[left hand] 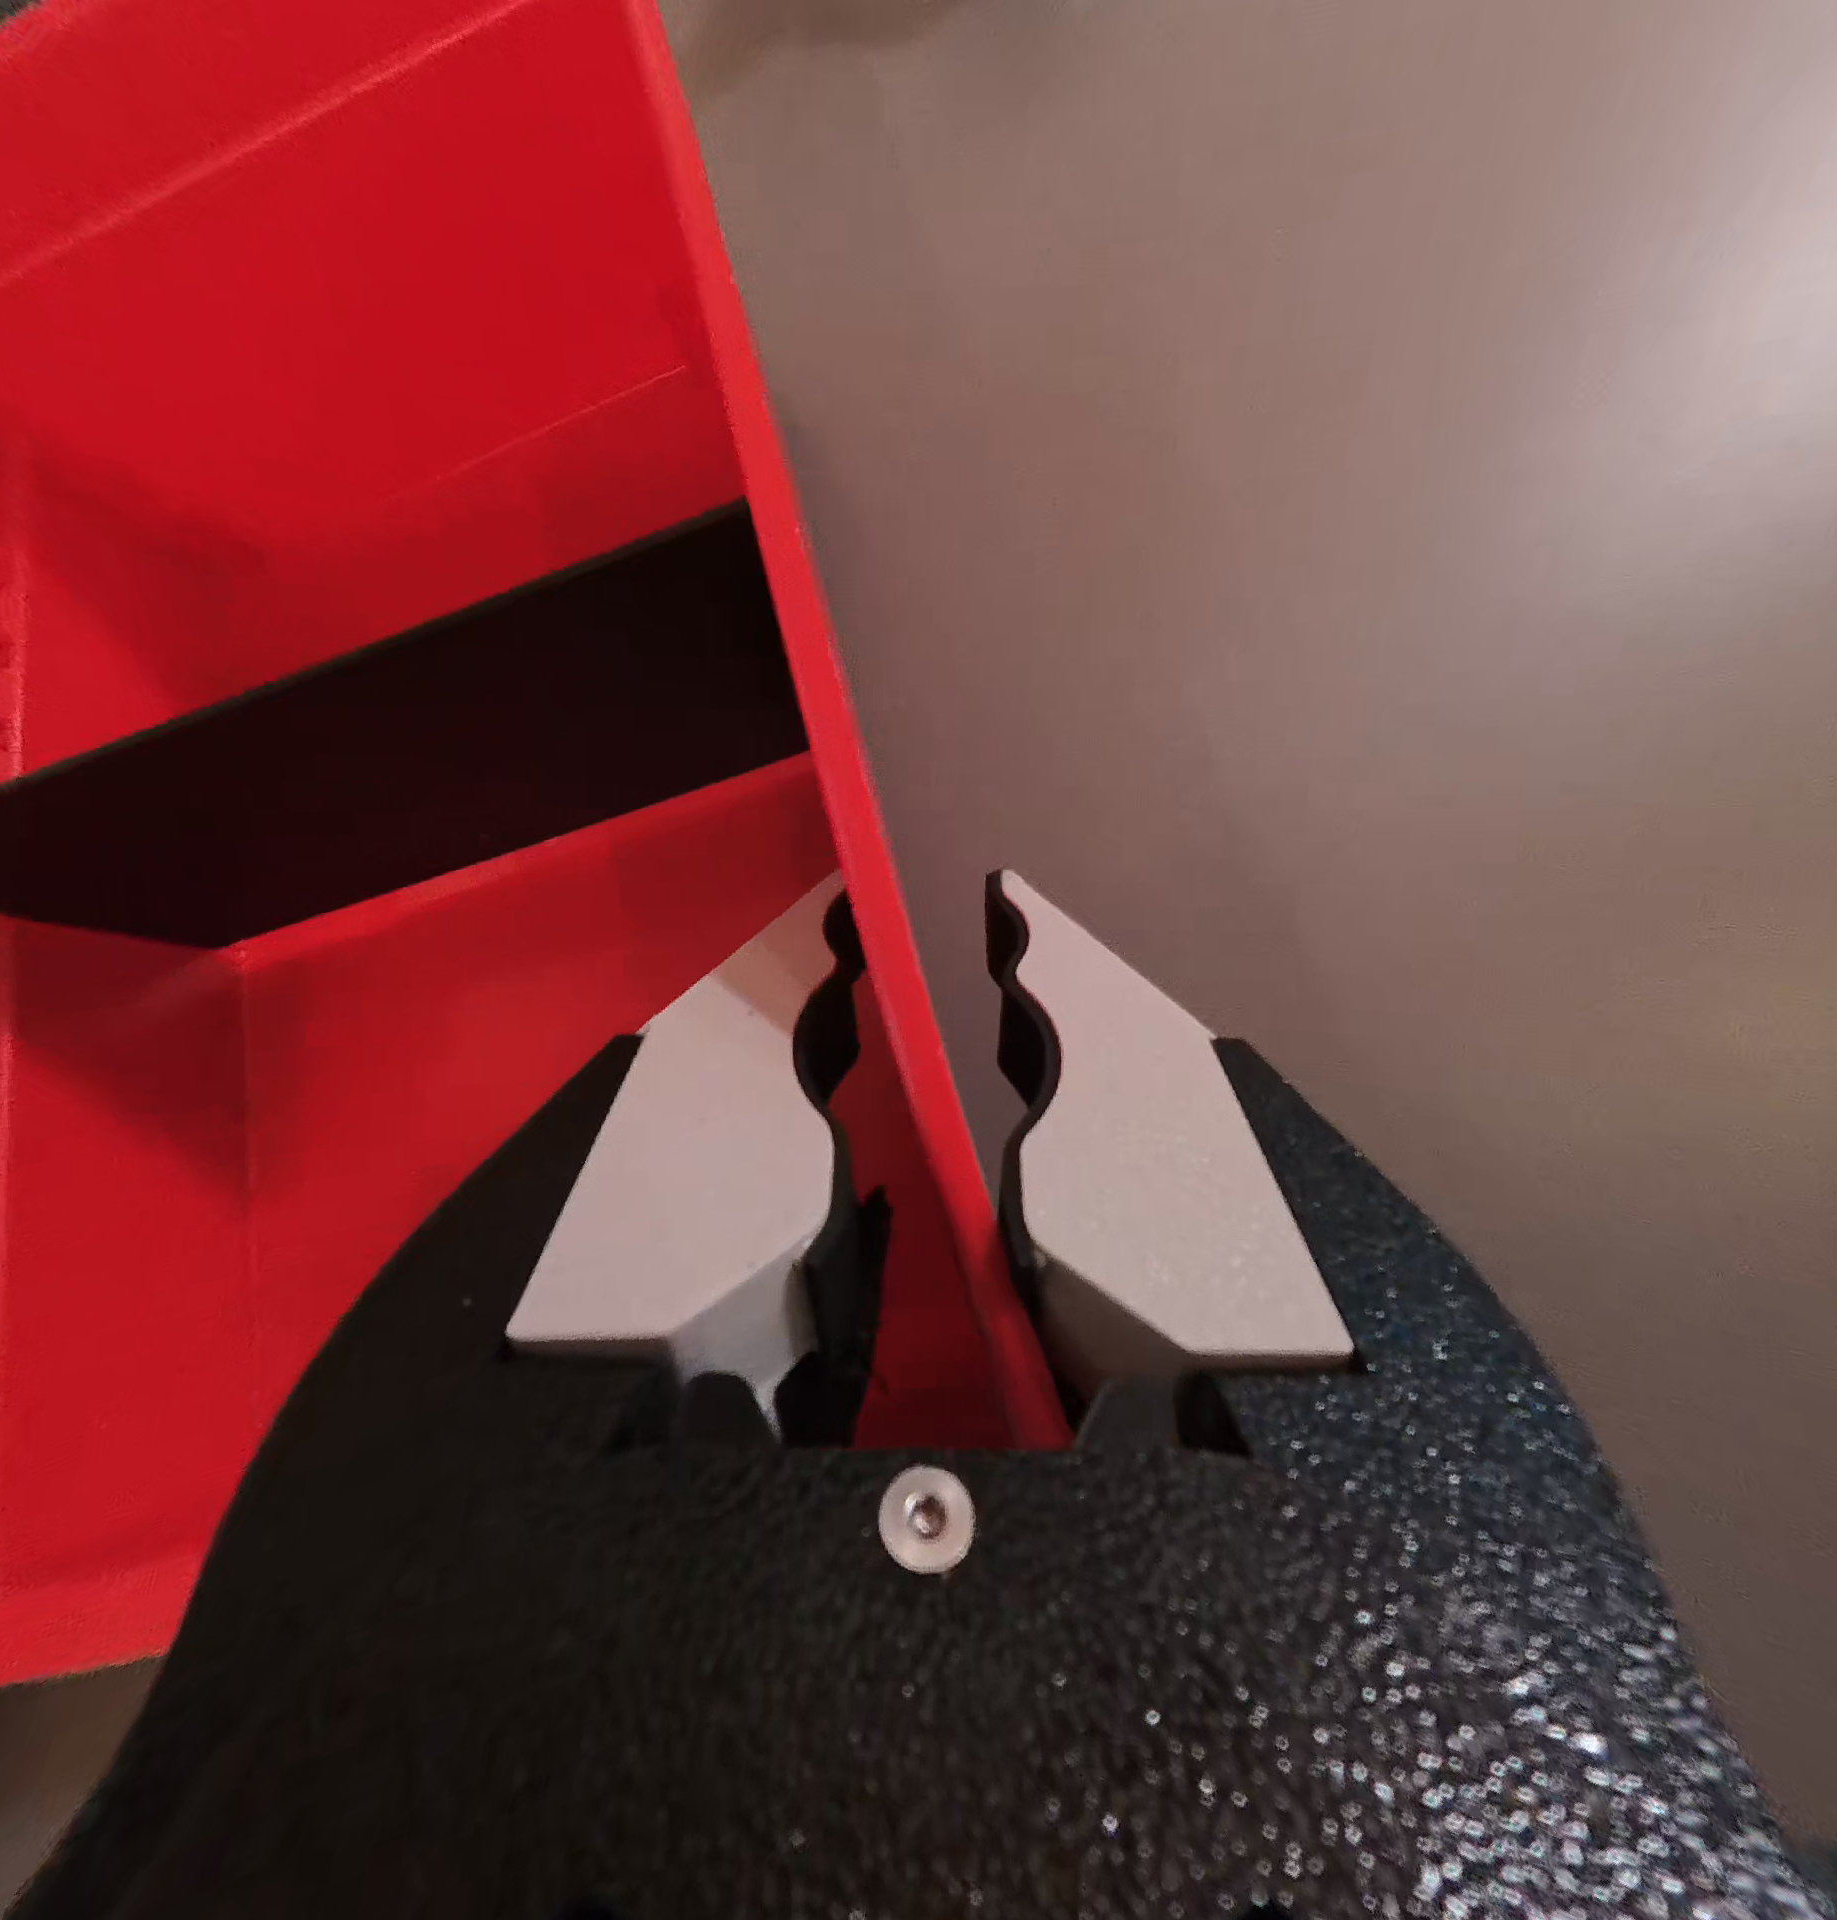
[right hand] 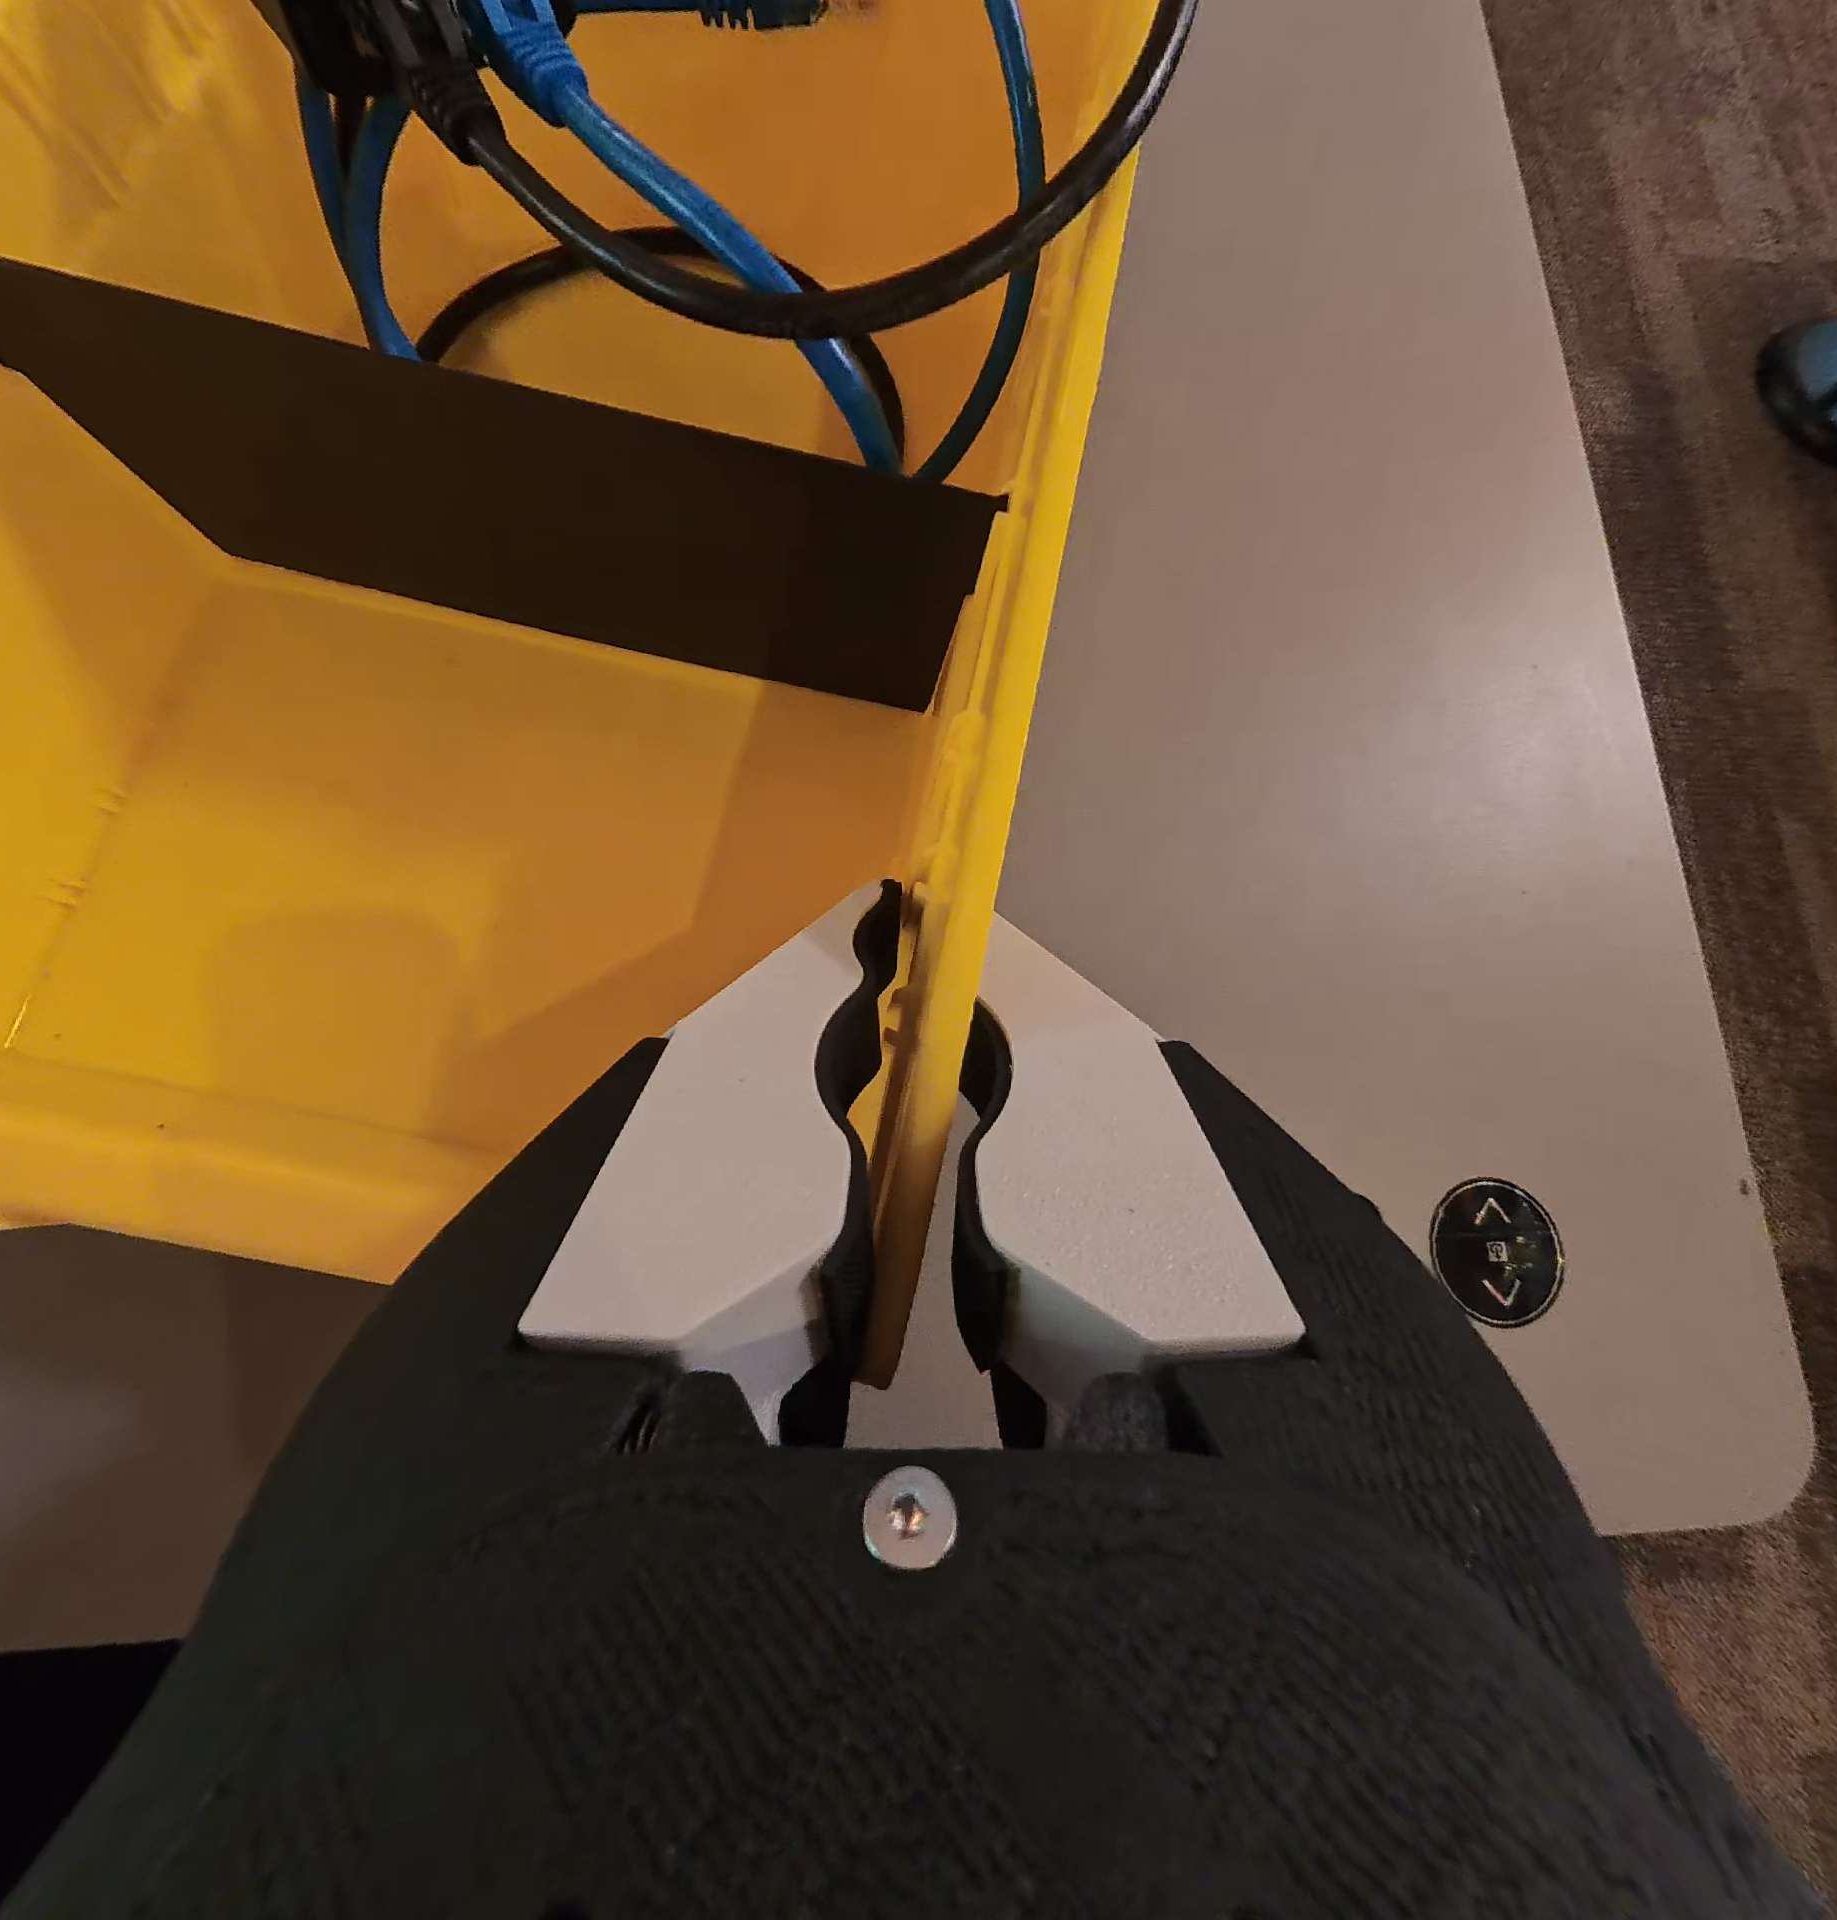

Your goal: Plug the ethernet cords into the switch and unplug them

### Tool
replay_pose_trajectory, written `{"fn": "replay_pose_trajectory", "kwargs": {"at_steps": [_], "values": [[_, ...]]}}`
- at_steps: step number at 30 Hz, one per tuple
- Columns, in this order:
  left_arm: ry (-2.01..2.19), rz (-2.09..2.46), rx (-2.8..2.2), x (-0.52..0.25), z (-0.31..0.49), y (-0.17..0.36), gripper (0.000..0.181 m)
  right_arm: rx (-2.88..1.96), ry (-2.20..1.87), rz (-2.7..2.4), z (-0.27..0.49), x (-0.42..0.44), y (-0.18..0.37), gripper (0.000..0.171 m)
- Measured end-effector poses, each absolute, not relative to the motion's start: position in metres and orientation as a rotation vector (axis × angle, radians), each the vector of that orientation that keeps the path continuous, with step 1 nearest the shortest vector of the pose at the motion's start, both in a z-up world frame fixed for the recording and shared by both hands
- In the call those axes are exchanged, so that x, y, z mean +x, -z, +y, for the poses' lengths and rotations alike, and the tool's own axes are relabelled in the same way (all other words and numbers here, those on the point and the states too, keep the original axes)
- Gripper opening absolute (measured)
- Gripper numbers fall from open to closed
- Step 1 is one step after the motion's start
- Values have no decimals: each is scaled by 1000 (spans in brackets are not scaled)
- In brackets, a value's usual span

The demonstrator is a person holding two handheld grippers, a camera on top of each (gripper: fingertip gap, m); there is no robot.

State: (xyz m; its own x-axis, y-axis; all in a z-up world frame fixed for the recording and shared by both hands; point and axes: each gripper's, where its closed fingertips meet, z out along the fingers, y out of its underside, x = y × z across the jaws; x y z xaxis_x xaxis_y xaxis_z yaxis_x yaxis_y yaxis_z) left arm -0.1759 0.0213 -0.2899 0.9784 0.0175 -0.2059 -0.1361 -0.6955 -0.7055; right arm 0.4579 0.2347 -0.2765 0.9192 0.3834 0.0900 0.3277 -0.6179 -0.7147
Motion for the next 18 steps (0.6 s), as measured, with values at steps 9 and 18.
{"fn": "replay_pose_trajectory", "kwargs": {"at_steps": [9, 18], "values": [[-342, 99, -2269, -182, 17, 272, 10, -2276, -142, -523, 227, 425, 276, 3], [-475, 157, -2159, -177, 7, 218, 8, -2237, -312, -570, 204, 303, 276, 3]]}}
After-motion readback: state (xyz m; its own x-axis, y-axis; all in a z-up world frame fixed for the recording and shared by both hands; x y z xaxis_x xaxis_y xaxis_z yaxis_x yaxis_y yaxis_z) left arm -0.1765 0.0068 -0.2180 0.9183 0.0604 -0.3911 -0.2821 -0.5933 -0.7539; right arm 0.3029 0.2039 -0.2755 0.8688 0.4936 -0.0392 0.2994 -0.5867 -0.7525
